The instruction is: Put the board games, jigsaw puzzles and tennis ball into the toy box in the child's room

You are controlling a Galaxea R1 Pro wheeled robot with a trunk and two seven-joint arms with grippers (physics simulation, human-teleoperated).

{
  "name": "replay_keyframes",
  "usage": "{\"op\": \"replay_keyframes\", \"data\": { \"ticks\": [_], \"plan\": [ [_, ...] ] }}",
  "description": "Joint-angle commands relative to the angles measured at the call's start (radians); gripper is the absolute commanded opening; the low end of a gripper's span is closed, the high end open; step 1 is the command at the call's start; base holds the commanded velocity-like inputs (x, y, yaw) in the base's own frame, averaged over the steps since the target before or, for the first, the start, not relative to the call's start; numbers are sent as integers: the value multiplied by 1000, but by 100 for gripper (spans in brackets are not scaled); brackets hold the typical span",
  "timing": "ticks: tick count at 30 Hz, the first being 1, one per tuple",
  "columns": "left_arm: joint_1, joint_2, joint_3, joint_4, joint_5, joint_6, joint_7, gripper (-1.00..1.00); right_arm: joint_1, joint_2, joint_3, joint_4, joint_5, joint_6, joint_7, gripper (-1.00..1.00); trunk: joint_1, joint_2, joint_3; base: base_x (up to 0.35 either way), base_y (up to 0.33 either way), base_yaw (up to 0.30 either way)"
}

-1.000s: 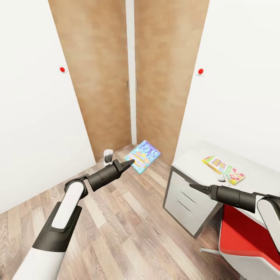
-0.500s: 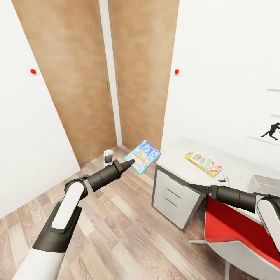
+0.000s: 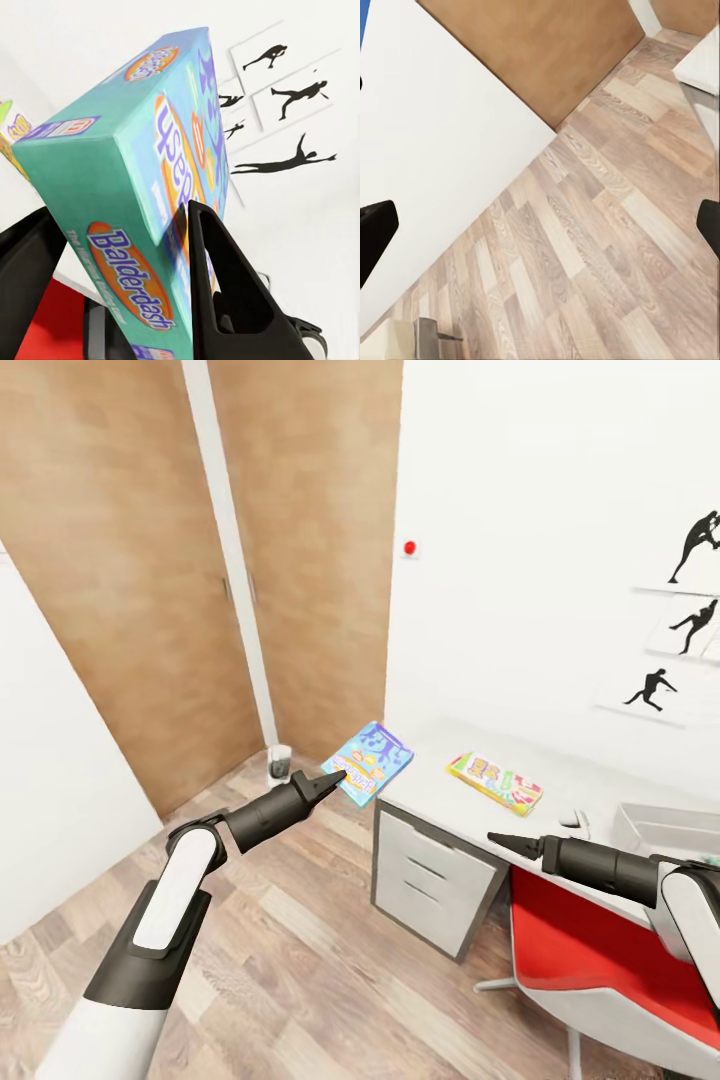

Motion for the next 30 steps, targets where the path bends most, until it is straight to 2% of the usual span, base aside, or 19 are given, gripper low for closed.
{"op": "replay_keyframes", "data": {
  "ticks": [1, 23, 26, 30],
  "plan": [
    [-1, 0, 1, 0, 2, 4, -4, -100, -1, 0, -1, 0, 5, 5, 6, 100, 1, -2, -2, 158, 110, -283],
    [-1, -3, -2, -12, 2, 3, -4, -100, -1, 0, -4, 0, 5, 5, 7, 100, 1, -2, 7, 29, 20, -275],
    [2, -3, -2, -13, 3, 1, -11, -100, -1, 0, -20, 0, 5, 5, 7, 100, 1, -2, 7, 1, 1, -142],
    [18, -6, -1, -9, 0, -22, -65, -100, -1, 4, -49, 0, 1, 5, 9, 100, 1, -2, 8, 1, 0, -61]
  ]
}}
